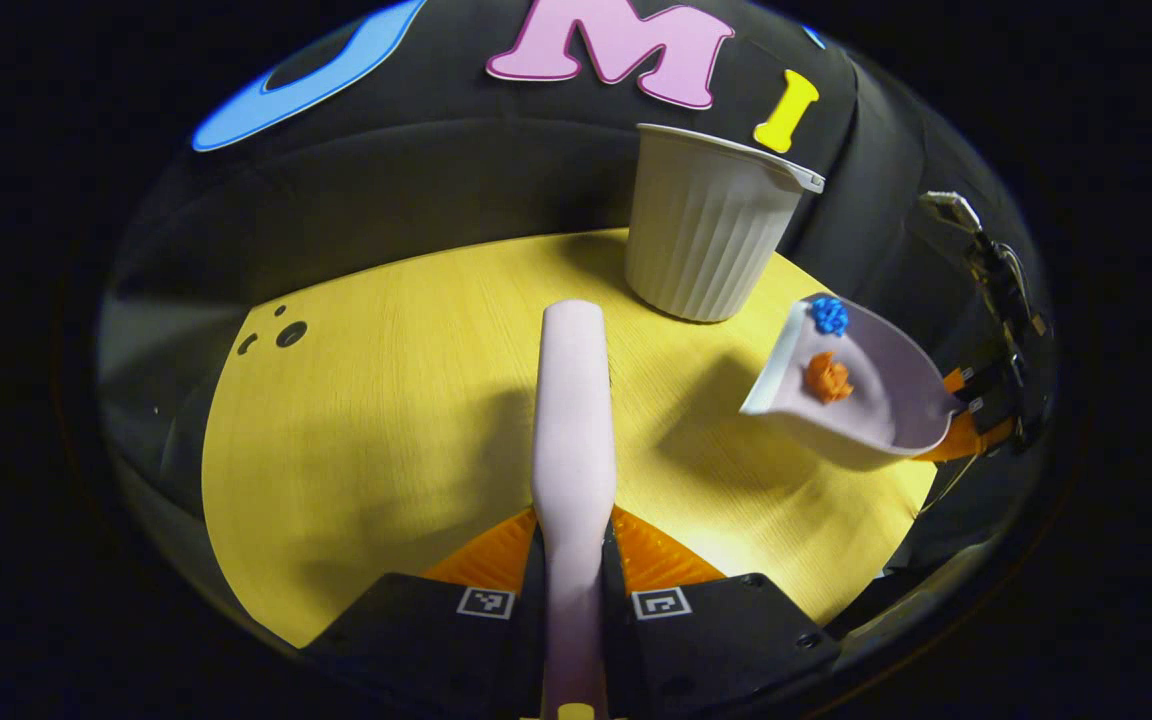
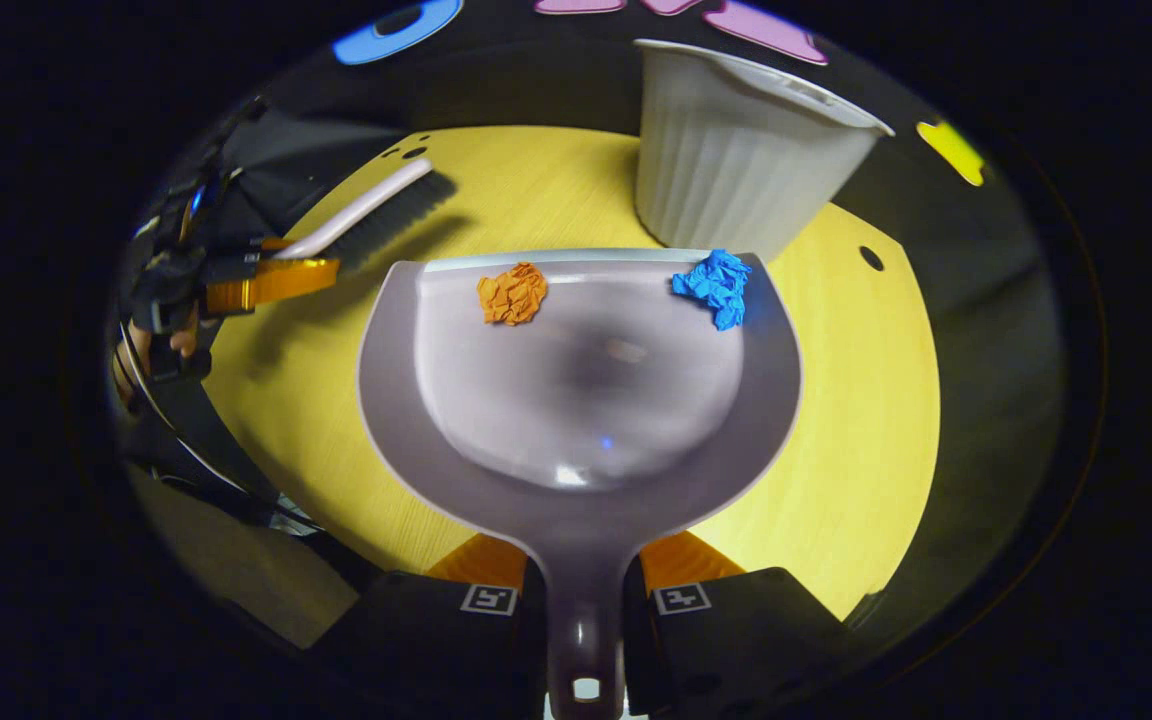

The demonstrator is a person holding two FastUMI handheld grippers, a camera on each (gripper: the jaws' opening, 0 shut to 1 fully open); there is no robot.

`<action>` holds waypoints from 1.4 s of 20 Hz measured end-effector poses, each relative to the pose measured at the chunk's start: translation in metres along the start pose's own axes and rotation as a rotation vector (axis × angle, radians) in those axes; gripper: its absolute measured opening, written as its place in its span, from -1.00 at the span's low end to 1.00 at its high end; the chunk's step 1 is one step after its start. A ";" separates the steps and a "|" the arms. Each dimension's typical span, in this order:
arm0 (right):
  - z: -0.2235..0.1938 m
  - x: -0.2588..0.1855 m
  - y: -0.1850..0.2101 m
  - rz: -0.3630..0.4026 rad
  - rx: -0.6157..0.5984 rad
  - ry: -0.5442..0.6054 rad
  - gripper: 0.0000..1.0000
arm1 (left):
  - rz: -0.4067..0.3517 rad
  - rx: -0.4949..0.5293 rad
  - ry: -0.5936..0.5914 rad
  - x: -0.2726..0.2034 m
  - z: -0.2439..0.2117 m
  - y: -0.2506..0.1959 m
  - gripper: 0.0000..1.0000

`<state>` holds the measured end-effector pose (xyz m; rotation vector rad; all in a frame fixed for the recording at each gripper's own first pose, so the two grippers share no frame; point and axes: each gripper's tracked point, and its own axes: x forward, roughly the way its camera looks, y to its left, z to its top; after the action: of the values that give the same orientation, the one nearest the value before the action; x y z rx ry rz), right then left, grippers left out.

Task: Pick up the small broom and dustpan from the desktop, sweep the trash into the dustpan with the broom, and then empty the trash into the garbage bin.

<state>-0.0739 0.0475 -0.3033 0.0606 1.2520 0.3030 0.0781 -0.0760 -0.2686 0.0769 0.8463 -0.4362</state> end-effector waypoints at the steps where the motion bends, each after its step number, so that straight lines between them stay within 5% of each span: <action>1: 0.006 -0.007 -0.001 -0.007 0.025 -0.002 -0.31 | -0.003 -0.006 0.003 0.001 -0.002 -0.001 -0.43; 15: 0.119 -0.120 -0.090 -0.124 0.112 -0.074 -0.31 | -0.044 -0.037 0.047 0.011 -0.022 -0.007 -0.39; 20: 0.166 -0.129 -0.122 -0.146 0.141 -0.083 -0.31 | -0.052 -0.042 0.048 0.013 -0.024 -0.008 -0.39; 28: 0.216 -0.126 -0.183 -0.299 0.054 0.007 -0.31 | -0.042 -0.054 0.059 0.010 -0.042 -0.002 -0.43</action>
<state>0.1293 -0.1351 -0.1565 -0.0818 1.2569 0.0106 0.0535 -0.0715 -0.3036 0.0227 0.9180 -0.4519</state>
